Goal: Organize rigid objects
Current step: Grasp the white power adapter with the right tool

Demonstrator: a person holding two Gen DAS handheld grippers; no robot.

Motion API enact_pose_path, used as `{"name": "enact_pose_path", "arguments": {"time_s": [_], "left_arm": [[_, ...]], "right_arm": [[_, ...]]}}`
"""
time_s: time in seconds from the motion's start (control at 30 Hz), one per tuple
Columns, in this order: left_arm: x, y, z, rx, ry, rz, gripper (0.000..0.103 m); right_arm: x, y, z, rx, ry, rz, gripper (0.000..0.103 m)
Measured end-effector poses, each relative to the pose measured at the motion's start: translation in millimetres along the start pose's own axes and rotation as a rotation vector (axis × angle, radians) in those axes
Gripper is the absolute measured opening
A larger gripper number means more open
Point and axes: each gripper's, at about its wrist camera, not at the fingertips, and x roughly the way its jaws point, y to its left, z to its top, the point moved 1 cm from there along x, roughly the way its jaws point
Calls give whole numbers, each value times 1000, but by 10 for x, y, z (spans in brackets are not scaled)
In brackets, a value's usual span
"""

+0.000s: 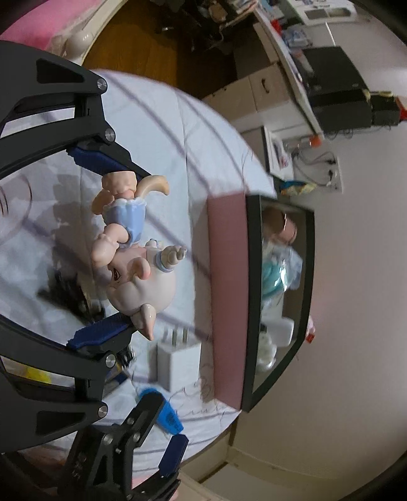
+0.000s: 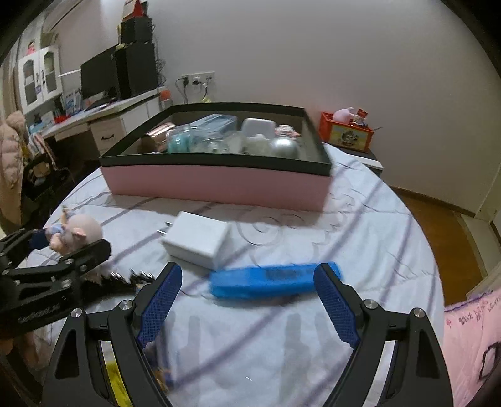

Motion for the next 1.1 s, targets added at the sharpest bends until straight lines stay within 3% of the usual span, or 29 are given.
{"name": "enact_pose_path", "arguments": {"time_s": [0.23,0.4,0.53,0.63,0.7,0.93,1.1], "left_arm": [[14,189,-25,-10,7,27,80],[75,166,-19,1,17,8,80],[116,113,11,5,20,-10,80],[133,83,25,10,24,-16,80],[130,66,26,13,22,-20,80],[14,20,52,9,-1,-20,80],[-207,-53,135,10,-54,-20,80]], "right_arm": [[367,225,174,7,96,92,88],[488,172,199,55,115,103,87],[546,154,199,57,128,106,72],[584,198,198,19,135,89,67],[583,213,194,4,131,92,59],[443,87,173,53,79,137,59],[112,45,183,63,-3,132,59]]}}
